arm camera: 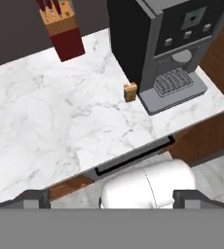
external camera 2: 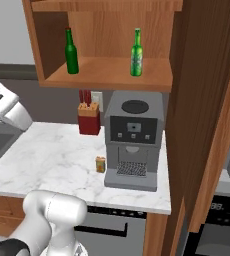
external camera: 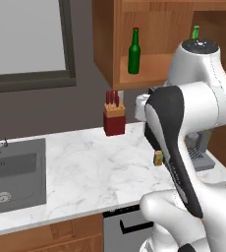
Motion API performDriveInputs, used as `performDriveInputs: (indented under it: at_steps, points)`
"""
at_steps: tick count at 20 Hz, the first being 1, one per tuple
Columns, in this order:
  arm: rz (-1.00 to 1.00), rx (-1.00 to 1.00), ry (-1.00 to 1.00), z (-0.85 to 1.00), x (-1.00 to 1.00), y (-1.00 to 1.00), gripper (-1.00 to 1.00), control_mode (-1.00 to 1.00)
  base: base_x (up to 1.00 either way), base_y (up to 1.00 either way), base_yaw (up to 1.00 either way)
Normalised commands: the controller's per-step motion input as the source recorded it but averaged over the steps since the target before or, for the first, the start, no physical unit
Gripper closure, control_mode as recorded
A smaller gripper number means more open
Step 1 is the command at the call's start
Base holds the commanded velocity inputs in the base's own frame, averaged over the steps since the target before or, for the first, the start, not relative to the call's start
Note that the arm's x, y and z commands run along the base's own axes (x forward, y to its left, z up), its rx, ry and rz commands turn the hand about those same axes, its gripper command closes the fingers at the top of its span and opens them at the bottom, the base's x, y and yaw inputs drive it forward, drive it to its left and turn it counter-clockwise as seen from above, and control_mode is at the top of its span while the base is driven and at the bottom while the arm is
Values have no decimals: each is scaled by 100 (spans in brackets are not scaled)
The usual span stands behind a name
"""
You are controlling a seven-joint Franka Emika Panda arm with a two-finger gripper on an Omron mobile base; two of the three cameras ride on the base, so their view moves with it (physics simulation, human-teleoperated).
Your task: Sort all alcoholic drinks to one cabinet, and non-alcoholic drinks to the other.
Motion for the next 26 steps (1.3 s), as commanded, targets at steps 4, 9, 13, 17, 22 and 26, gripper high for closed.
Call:
performDriveInputs:
  at_steps: [4,9,13,17,22,26]
  points:
    - [-34,-1,-2,-11,54,28,-100,-100,0,0,0]
    - [-28,0,-2,-21,31,3,-100,-100,0,0,0]
    - [-23,0,-2,-33,21,0,-100,-100,0,0,0]
    - [-15,0,-7,-43,2,0,-100,-100,0,0,0]
    - [-13,-3,-14,-34,4,0,-100,-100,0,0,0]
    - [-13,-7,-11,-17,24,0,-100,-100,0,0,0]
